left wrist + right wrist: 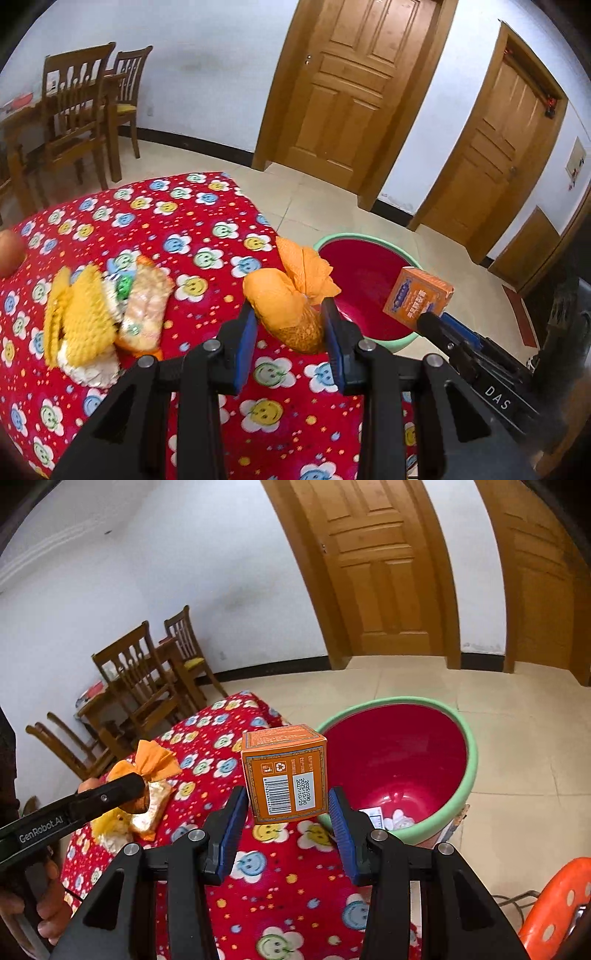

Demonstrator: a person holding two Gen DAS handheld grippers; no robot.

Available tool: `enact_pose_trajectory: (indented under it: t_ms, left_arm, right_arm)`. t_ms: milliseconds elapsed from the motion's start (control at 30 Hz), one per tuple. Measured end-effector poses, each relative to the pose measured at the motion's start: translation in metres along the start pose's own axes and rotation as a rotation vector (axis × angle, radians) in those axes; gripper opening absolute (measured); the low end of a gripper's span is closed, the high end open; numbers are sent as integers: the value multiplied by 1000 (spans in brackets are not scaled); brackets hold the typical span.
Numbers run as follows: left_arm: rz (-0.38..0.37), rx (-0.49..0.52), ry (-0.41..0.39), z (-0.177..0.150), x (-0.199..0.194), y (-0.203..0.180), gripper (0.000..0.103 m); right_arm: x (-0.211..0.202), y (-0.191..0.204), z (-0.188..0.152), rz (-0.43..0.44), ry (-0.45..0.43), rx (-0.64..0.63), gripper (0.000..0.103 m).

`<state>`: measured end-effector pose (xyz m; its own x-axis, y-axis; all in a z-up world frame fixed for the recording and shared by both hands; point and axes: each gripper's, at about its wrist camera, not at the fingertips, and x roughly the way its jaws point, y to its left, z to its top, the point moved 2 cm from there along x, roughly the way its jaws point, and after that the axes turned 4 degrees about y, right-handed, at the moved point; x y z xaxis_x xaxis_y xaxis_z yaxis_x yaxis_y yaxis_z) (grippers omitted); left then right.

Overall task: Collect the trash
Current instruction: 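Carry both items to the bucket and open the right tool over it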

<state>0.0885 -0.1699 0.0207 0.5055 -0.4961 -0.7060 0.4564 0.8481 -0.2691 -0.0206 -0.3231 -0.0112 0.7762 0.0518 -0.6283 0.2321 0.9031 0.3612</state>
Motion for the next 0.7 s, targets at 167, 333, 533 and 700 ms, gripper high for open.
enact_pose_trajectory:
  t_ms: [167,333,533,700]
  left_arm:
    - [-5,25,20,6,16,-13,35]
    - [-11,45,44,11,33,-25,35]
    - [-8,68,68,15,52,-36,35]
    - [9,87,93,14,72,-44,35]
  right_arm:
    - [1,-12,5,-21,-7,26,46]
    - [3,-26,9,-41,-12,53,46]
    - [9,-42,15,-64,-11,80,46]
    - [20,-58,16,-84,4,116,46]
